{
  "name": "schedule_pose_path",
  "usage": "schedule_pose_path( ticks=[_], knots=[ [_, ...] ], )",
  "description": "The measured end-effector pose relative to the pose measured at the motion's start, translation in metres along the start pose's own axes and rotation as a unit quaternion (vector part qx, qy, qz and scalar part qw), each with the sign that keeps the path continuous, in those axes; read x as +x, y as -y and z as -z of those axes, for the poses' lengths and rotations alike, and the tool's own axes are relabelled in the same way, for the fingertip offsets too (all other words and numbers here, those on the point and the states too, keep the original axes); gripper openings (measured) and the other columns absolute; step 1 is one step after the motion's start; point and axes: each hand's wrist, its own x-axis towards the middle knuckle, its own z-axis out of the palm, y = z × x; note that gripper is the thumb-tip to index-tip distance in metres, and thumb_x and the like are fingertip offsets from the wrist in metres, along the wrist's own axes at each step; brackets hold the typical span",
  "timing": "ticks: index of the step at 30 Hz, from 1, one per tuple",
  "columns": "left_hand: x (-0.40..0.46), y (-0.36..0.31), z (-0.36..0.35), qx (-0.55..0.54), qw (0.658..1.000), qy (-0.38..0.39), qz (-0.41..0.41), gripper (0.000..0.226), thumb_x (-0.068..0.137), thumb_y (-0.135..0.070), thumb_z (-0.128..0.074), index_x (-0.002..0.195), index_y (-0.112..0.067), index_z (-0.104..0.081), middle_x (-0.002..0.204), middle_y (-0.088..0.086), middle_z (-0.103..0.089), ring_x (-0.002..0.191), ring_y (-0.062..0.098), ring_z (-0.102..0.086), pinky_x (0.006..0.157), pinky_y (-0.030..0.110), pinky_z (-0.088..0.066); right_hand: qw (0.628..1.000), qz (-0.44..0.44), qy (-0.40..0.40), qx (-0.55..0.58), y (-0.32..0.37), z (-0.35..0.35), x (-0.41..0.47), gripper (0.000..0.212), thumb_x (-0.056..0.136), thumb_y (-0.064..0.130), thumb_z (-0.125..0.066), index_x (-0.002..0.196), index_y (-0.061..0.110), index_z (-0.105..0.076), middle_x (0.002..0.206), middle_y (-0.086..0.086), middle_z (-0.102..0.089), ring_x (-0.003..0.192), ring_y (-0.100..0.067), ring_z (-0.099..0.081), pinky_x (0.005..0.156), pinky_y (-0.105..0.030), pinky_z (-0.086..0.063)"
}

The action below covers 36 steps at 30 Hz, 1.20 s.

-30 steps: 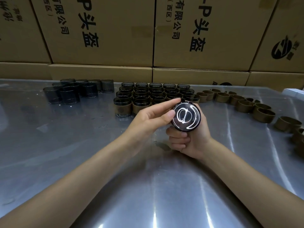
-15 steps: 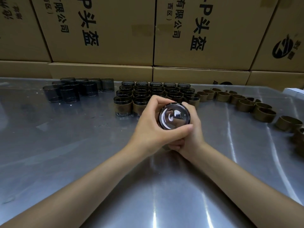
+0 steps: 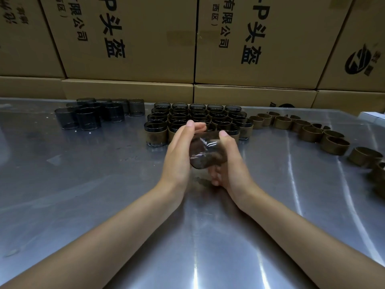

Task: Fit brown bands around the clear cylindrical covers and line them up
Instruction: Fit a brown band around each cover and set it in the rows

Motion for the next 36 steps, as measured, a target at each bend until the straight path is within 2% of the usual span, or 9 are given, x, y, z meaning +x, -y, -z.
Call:
schedule_pose_path(
  ticks=[5,9,12,14,17,23,27,32,36],
  knots=[
    [0.002,0.006,0.011,0.020,0.997,0.052,0.061,0.059,0.071,-0.069,-0.050,0.112,-0.029,-0.064,0.111,-0.003,-0.072,0.100,0.012,-0.070,0.081,0.029,-0.055,0.996,0.057,-0.003,-0.072,0.003,0.009,-0.002,0.034,0.096,0.034,-0.053,0.130,0.034,-0.055,0.102,0.008,-0.067,0.069,-0.006,-0.062,0.053,-0.025,-0.049],
    [0.010,0.001,0.023,0.076,0.989,0.071,0.104,0.070,0.066,-0.078,-0.050,0.114,-0.030,-0.066,0.108,-0.002,-0.073,0.097,0.017,-0.072,0.081,0.034,-0.057,0.996,0.054,0.040,-0.057,0.003,0.011,-0.004,0.041,0.094,0.022,-0.057,0.131,0.038,-0.052,0.112,0.000,-0.067,0.081,-0.013,-0.067,0.059,-0.028,-0.053],
    [0.013,-0.001,0.027,0.121,0.976,0.098,0.151,0.072,0.057,-0.080,-0.053,0.107,-0.030,-0.066,0.099,-0.004,-0.075,0.077,0.017,-0.074,0.068,0.028,-0.056,0.997,0.056,0.040,-0.034,0.001,0.011,-0.002,0.051,0.077,0.026,-0.061,0.125,0.041,-0.050,0.112,0.000,-0.064,0.084,-0.015,-0.069,0.060,-0.029,-0.055],
    [0.013,0.000,0.028,0.106,0.978,0.101,0.149,0.061,0.059,-0.070,-0.063,0.104,-0.028,-0.067,0.099,-0.002,-0.075,0.072,0.017,-0.072,0.064,0.025,-0.058,0.997,0.054,0.039,-0.031,0.000,0.012,-0.001,0.054,0.073,0.027,-0.057,0.124,0.042,-0.049,0.114,0.002,-0.063,0.092,-0.017,-0.069,0.061,-0.029,-0.056],
    [0.012,0.006,0.031,0.048,0.986,0.124,0.104,0.053,0.071,-0.040,-0.073,0.119,-0.022,-0.061,0.112,0.008,-0.069,0.094,0.021,-0.071,0.080,0.033,-0.059,0.998,0.037,0.037,-0.025,-0.002,0.012,0.002,0.050,0.077,0.040,-0.056,0.126,0.042,-0.047,0.119,0.005,-0.063,0.102,-0.017,-0.067,0.061,-0.029,-0.055],
    [0.012,0.009,0.031,0.102,0.983,0.151,-0.037,0.062,0.071,-0.015,-0.081,0.124,-0.031,-0.053,0.122,0.002,-0.060,0.112,0.010,-0.062,0.087,0.025,-0.053,0.999,-0.021,0.008,-0.027,-0.001,0.015,0.008,0.054,0.075,0.070,-0.049,0.115,0.035,-0.057,0.112,0.005,-0.065,0.070,-0.010,-0.067,0.056,-0.030,-0.053],
    [0.012,0.010,0.032,0.128,0.976,0.167,-0.057,0.070,0.073,-0.002,-0.079,0.130,-0.031,-0.049,0.134,0.006,-0.051,0.109,0.019,-0.065,0.092,0.030,-0.053,0.999,-0.046,0.015,0.004,0.000,0.023,0.011,0.033,0.090,0.050,-0.056,0.109,0.024,-0.063,0.101,0.001,-0.071,0.070,-0.011,-0.069,0.053,-0.026,-0.051],
    [0.014,0.011,0.029,0.160,0.981,0.104,0.016,0.083,0.063,-0.040,-0.078,0.138,-0.036,-0.041,0.139,-0.005,-0.048,0.111,0.001,-0.062,0.098,0.026,-0.049,0.994,-0.006,0.020,0.105,-0.005,0.030,0.014,0.042,0.077,0.009,-0.072,0.112,0.023,-0.056,0.111,0.000,-0.065,0.092,-0.017,-0.070,0.070,-0.027,-0.057],
    [0.014,0.012,0.026,0.142,0.981,0.078,0.110,0.091,0.060,-0.062,-0.080,0.134,-0.020,-0.050,0.116,0.001,-0.069,0.102,0.013,-0.068,0.098,0.035,-0.051,0.998,0.033,0.010,0.044,-0.008,0.030,0.015,0.054,0.064,0.003,-0.074,0.106,0.024,-0.047,0.122,-0.008,-0.054,0.101,-0.023,-0.065,0.091,-0.044,-0.054]
  ],
)
